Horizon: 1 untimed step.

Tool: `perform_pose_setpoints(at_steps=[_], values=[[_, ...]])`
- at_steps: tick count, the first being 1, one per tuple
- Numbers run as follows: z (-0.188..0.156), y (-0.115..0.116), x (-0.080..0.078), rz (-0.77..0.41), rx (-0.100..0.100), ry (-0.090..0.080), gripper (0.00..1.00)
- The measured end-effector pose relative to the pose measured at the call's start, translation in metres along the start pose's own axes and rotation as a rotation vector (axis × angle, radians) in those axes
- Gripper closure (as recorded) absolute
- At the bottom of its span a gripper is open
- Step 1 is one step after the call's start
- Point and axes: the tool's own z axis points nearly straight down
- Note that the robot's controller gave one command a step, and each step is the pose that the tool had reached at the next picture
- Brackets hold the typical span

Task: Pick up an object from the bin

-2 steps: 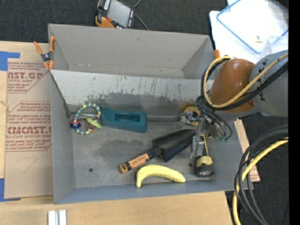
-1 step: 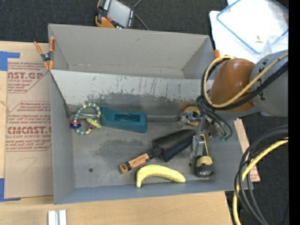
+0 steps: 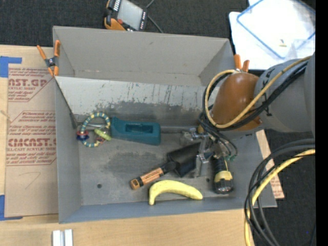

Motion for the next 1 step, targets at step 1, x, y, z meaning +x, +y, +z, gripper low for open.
perform_pose_setpoints(at_steps=[1], values=[[-0.0006,-0.0004,-0.0171,0.023,0.005,-0.006,1.00]])
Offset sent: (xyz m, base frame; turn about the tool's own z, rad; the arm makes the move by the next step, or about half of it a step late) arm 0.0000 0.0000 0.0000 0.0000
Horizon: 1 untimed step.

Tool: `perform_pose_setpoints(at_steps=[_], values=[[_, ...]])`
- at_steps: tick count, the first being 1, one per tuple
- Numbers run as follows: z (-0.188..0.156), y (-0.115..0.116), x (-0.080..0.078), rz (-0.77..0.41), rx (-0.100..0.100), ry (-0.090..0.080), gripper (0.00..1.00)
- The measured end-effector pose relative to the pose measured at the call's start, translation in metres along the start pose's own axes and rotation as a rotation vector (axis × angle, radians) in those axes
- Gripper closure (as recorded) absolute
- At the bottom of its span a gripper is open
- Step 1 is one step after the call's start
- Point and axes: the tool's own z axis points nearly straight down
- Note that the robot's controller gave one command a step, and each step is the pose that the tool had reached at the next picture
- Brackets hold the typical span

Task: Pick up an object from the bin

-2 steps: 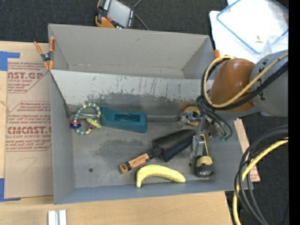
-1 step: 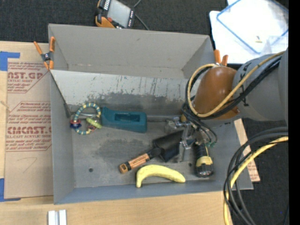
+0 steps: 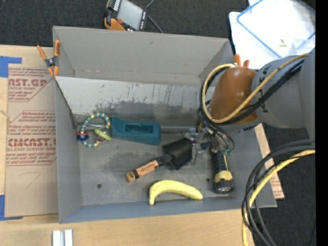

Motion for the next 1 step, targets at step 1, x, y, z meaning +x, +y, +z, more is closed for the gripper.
perform_pose_setpoints(at_steps=[1], values=[[0.0000,0.0000,0.0000,0.000,0.000,0.000,1.00]])
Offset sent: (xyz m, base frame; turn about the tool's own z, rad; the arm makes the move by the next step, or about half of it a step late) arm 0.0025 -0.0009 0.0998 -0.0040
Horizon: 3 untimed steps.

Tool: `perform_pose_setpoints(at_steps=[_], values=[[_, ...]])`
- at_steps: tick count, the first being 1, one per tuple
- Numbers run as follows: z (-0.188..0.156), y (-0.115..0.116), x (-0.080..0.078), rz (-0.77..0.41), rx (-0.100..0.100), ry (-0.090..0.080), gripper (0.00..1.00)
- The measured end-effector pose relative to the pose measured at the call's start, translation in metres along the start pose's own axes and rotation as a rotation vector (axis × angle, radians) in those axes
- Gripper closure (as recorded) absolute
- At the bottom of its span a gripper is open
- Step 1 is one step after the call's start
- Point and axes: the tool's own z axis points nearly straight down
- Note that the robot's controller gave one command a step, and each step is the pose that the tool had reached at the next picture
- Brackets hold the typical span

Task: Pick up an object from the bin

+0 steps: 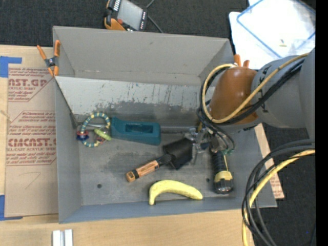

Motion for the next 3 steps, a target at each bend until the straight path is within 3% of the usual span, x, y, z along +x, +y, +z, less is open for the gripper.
perform_pose_setpoints(at_steps=[1,2,3], values=[[-0.020,0.001,0.003,-0.001,-0.003,0.013,1.00],[-0.045,0.000,0.007,-0.068,0.001,-0.002,1.00],[-0.040,-0.033,0.034,-0.509,0.001,-0.005,1.00]])
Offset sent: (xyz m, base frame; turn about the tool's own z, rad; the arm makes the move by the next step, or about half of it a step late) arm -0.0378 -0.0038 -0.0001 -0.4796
